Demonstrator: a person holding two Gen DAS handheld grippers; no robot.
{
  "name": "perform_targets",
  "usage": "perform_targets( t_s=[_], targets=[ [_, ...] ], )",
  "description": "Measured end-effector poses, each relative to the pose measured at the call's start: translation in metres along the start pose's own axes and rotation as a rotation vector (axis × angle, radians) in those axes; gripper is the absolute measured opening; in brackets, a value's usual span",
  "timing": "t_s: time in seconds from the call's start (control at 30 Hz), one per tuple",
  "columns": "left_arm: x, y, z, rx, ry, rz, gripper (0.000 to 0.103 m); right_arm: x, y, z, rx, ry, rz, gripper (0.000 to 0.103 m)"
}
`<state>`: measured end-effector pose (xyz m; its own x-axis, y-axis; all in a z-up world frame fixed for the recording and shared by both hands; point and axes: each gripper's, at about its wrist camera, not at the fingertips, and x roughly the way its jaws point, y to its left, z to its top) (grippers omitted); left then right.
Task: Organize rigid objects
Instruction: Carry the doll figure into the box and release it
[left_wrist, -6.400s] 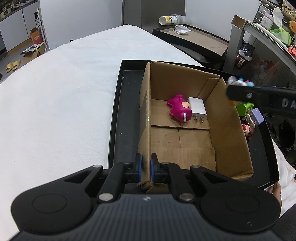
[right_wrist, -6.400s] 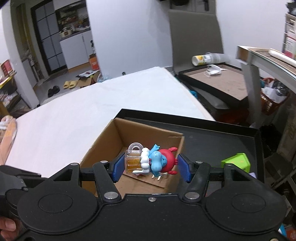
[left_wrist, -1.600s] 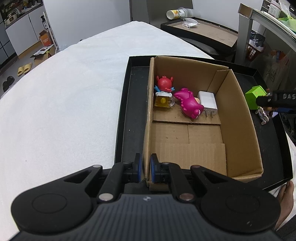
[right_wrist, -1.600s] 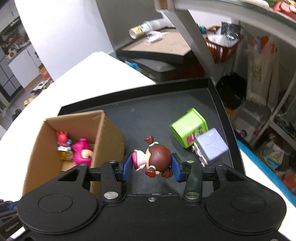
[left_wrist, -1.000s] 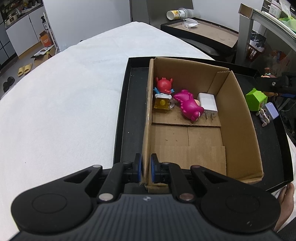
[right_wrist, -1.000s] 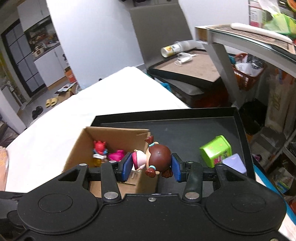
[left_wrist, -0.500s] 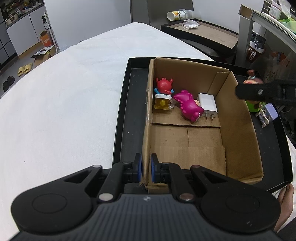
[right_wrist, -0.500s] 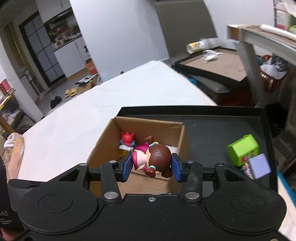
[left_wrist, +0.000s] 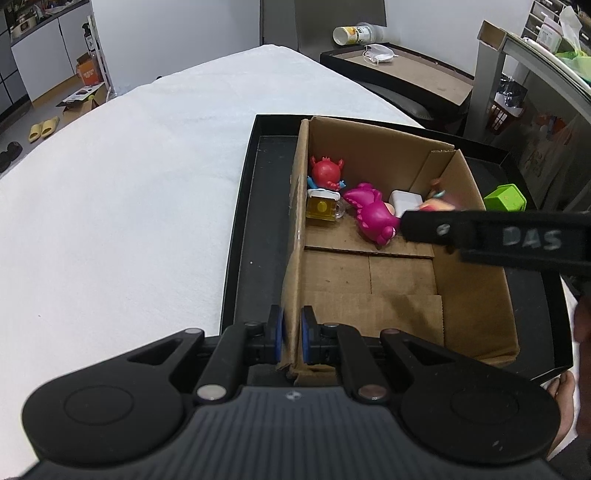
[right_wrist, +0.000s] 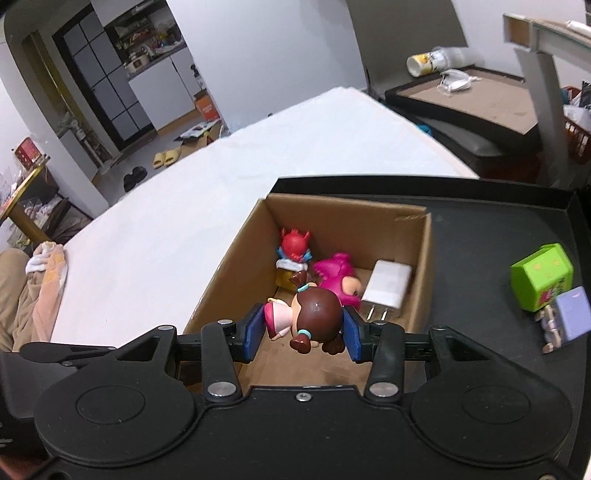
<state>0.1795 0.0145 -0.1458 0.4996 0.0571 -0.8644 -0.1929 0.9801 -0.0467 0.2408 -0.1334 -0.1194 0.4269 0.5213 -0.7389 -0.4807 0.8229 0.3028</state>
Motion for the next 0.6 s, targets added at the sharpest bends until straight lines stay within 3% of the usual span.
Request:
perform_targets(
  t_s=[0.6],
  targets=[
    [0.004, 0.014, -0.001, -0.025, -0.001, -0.067, 0.010, 0.039, 0.011, -0.006, -0.009, 0.051, -0.021, 0.044]
  ],
)
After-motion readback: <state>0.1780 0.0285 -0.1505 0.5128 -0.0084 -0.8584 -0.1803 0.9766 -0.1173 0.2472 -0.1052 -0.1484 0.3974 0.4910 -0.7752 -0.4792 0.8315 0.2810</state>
